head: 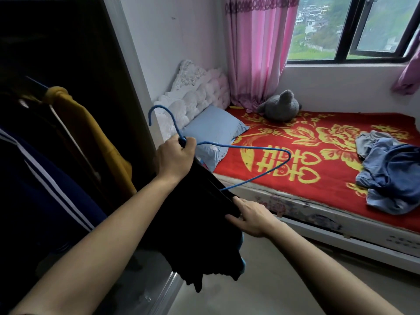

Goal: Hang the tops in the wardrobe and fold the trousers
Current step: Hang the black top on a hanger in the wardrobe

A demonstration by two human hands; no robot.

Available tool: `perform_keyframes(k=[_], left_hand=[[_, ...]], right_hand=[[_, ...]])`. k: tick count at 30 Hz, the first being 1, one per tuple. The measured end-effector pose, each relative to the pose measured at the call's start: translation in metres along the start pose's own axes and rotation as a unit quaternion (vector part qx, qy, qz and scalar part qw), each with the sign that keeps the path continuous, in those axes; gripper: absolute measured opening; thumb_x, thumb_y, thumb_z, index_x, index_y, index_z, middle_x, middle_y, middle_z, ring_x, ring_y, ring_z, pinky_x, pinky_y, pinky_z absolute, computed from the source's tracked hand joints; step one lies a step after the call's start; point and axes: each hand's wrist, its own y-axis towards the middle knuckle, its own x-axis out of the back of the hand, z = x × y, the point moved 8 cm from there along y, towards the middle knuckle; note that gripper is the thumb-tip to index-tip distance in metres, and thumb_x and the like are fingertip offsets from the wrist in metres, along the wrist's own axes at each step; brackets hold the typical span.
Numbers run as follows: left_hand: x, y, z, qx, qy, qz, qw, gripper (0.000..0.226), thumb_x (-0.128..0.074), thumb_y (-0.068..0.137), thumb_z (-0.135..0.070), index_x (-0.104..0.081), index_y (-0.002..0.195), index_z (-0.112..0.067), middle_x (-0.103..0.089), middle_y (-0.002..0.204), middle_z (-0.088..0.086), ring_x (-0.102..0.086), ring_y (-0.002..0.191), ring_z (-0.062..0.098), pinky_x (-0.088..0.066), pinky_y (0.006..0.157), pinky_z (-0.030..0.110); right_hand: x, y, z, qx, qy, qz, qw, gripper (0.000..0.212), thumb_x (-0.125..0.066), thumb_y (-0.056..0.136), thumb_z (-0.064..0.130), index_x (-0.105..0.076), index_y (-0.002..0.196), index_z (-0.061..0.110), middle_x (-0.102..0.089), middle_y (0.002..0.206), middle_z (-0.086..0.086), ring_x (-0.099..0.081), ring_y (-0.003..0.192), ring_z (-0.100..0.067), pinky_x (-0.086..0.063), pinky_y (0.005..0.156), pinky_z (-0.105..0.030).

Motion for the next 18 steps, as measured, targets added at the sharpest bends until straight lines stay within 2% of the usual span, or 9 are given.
perform_keyframes(k=[2, 5, 7, 9, 12, 14, 16, 18], left_hand=[[0.004, 0.009, 0.013, -0.003, 0.020, -0.003, 1.000, 0.039, -0.041, 0.086, -0.052, -0.043, 0.059, -0.023, -0.047, 0.058, -0.008, -0.051, 0.062, 0.022, -0.034, 0.060, 0.030], [0.002, 0.014, 0.032, -0.017, 0.058, 0.025, 0.998, 0.043, -0.035, 0.081, -0.057, -0.042, 0.057, -0.022, -0.050, 0.058, -0.003, -0.052, 0.061, 0.026, -0.037, 0.059, 0.030], [-0.003, 0.011, 0.044, -0.040, 0.103, 0.049, 0.993, 0.046, -0.032, 0.080, -0.059, -0.041, 0.059, -0.019, -0.057, 0.061, 0.005, -0.057, 0.063, 0.032, -0.045, 0.060, 0.033], [-0.009, 0.007, 0.055, -0.077, 0.149, 0.068, 0.983, 0.042, -0.033, 0.082, -0.056, -0.041, 0.063, -0.019, -0.063, 0.066, 0.013, -0.062, 0.067, 0.037, -0.047, 0.062, 0.035], [-0.018, -0.003, 0.059, -0.135, 0.167, 0.104, 0.971, 0.040, -0.031, 0.086, -0.055, -0.038, 0.062, -0.024, -0.052, 0.054, -0.002, -0.064, 0.061, 0.032, -0.040, 0.057, 0.031], [-0.020, -0.007, 0.050, -0.166, 0.177, 0.096, 0.965, 0.042, -0.032, 0.091, -0.059, -0.039, 0.065, -0.027, -0.043, 0.051, -0.009, -0.062, 0.057, 0.029, -0.036, 0.054, 0.028], [-0.022, -0.008, 0.041, -0.170, 0.175, 0.101, 0.964, 0.048, -0.027, 0.093, -0.069, -0.046, 0.076, -0.028, -0.042, 0.053, -0.015, -0.057, 0.052, 0.019, -0.032, 0.050, 0.023], [-0.026, -0.008, 0.036, -0.159, 0.162, 0.131, 0.965, 0.063, -0.020, 0.087, -0.079, -0.050, 0.098, -0.024, -0.051, 0.062, -0.013, -0.056, 0.057, 0.015, -0.041, 0.054, 0.026]], right_hand=[[0.012, -0.004, -0.015, -0.011, -0.026, 0.001, 1.000, 0.039, -0.036, 0.091, 0.066, -0.044, 0.096, 0.028, -0.053, 0.100, 0.001, -0.063, 0.091, -0.031, -0.050, 0.070, -0.041], [0.037, -0.009, -0.047, -0.036, -0.038, -0.030, 0.998, 0.030, -0.047, 0.095, 0.054, -0.052, 0.096, 0.024, -0.054, 0.103, 0.002, -0.064, 0.091, -0.029, -0.045, 0.064, -0.036], [0.055, -0.011, -0.059, -0.042, -0.057, -0.047, 0.996, 0.031, -0.045, 0.095, 0.054, -0.055, 0.097, 0.025, -0.055, 0.100, 0.007, -0.065, 0.084, -0.025, -0.042, 0.060, -0.034], [0.070, -0.012, -0.063, -0.041, -0.076, -0.055, 0.995, 0.036, -0.039, 0.094, 0.058, -0.057, 0.095, 0.027, -0.054, 0.093, 0.010, -0.065, 0.078, -0.020, -0.048, 0.060, -0.036], [0.082, -0.010, -0.061, -0.029, -0.076, -0.069, 0.994, 0.044, -0.035, 0.093, 0.061, -0.059, 0.094, 0.025, -0.054, 0.090, 0.008, -0.060, 0.079, -0.017, -0.051, 0.065, -0.038], [0.091, -0.002, -0.050, -0.017, -0.049, -0.092, 0.994, 0.049, -0.032, 0.093, 0.063, -0.058, 0.093, 0.023, -0.052, 0.089, 0.007, -0.056, 0.080, -0.016, -0.050, 0.067, -0.037], [0.101, 0.009, -0.032, 0.006, -0.041, -0.121, 0.992, 0.051, -0.028, 0.097, 0.065, -0.058, 0.102, 0.024, -0.054, 0.093, 0.006, -0.057, 0.085, -0.016, -0.049, 0.071, -0.034], [0.112, 0.022, -0.011, 0.032, -0.045, -0.143, 0.988, 0.050, -0.026, 0.099, 0.066, -0.058, 0.117, 0.032, -0.059, 0.101, 0.007, -0.058, 0.092, -0.014, -0.050, 0.074, -0.034]])
